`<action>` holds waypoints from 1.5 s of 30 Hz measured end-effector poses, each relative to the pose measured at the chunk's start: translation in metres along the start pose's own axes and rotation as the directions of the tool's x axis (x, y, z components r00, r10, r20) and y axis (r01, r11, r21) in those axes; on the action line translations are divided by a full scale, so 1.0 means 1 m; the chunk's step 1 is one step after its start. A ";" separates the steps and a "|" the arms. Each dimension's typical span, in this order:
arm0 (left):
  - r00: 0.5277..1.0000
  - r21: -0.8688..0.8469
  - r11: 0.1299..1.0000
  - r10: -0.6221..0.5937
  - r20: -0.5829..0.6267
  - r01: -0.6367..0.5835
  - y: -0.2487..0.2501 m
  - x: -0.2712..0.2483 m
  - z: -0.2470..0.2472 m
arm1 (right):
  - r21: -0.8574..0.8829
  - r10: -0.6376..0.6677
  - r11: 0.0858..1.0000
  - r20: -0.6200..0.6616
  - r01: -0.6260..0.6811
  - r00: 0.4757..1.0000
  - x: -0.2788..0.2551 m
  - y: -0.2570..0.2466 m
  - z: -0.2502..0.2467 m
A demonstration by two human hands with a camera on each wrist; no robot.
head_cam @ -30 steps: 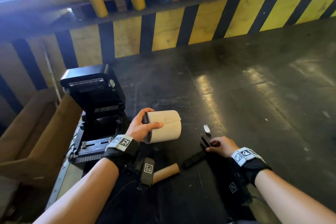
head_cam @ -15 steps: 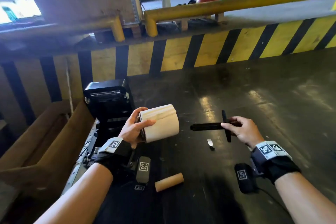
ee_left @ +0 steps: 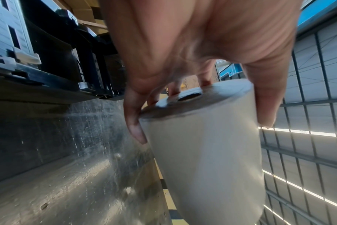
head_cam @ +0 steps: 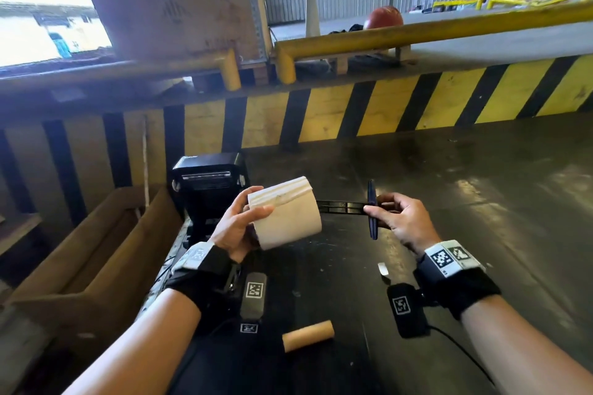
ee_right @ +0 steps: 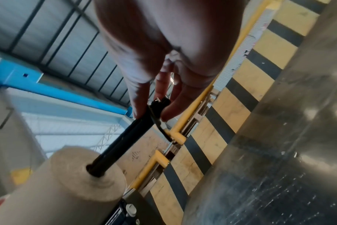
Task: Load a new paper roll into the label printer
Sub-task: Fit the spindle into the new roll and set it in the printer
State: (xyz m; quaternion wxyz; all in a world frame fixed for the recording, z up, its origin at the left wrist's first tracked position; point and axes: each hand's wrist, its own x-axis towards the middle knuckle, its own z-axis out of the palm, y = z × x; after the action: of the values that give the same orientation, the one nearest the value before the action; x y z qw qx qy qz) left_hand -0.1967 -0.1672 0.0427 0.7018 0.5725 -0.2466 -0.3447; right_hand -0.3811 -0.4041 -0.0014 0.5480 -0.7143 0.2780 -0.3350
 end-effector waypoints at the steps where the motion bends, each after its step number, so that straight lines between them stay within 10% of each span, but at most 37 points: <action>1: 1.000 0.003 1.000 -0.002 0.007 0.002 0.001 0.000 0.000 | -0.009 -0.012 1.000 0.004 0.012 1.000 -0.001 -0.001 0.001; 14: 0.992 -0.014 1.000 -0.020 0.122 0.022 -0.009 0.004 0.022 | 0.084 -0.128 0.991 0.301 0.108 0.945 -0.025 -0.035 0.036; 30: 0.995 -0.037 0.997 -0.061 0.077 0.064 -0.026 -0.008 0.011 | 0.146 0.284 0.918 0.406 -0.368 0.869 -0.042 -0.043 0.074; 40: 0.999 -0.008 0.999 -0.039 0.021 0.039 -0.028 -0.025 -0.008 | 0.142 0.316 0.838 0.660 -0.526 0.682 -0.041 -0.036 0.095; 45: 0.999 0.047 0.999 -0.020 0.040 0.018 -0.034 -0.029 -0.012 | 0.176 0.293 0.873 0.558 -0.456 0.776 -0.048 -0.036 0.106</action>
State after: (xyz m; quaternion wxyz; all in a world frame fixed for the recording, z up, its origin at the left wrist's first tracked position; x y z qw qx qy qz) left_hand -0.2131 -0.1413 0.0080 0.6800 0.5839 -0.2632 -0.3568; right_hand -0.3272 -0.2953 0.0069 0.7603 -0.6143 0.2047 -0.0529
